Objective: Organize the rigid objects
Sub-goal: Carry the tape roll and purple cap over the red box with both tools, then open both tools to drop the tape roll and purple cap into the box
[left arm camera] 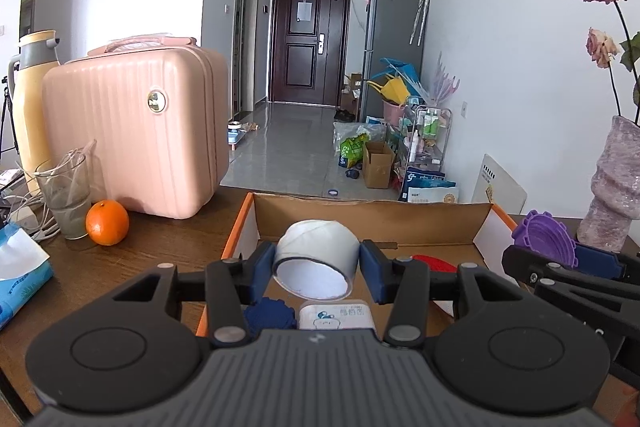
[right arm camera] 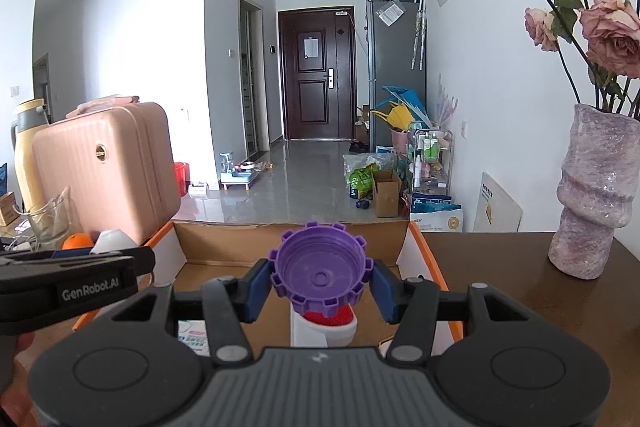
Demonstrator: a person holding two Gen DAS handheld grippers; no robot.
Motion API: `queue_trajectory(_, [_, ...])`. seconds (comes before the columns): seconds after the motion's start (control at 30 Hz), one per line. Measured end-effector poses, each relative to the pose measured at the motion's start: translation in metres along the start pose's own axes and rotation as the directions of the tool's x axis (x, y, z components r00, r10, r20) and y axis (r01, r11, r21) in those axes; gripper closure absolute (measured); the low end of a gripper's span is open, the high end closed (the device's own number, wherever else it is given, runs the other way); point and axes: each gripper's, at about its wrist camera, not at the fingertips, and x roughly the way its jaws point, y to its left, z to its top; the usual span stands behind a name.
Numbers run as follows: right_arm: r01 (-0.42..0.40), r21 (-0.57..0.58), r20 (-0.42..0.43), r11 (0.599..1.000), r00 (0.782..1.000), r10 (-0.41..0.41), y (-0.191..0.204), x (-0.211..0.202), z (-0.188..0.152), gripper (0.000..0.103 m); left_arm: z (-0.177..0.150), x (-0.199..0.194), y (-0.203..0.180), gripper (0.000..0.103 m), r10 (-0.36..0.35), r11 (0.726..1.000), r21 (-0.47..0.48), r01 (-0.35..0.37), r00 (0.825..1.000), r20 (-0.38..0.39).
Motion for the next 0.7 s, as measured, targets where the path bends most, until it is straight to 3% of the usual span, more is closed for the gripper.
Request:
queue_trajectory(0.27, [0.014,0.016,-0.030,1.000,0.999,-0.013,-0.006,0.019,0.005,0.050,0.005,0.019,-0.003,0.055,0.018,1.000,-0.001,-0.018,1.000,-0.012])
queue_trajectory(0.7, [0.037,0.042,-0.101,0.998,0.994,-0.032,-0.017,0.052,0.007,0.050,0.007,0.058,-0.003,0.055,0.066,0.998,0.007,-0.065,0.993,-0.095])
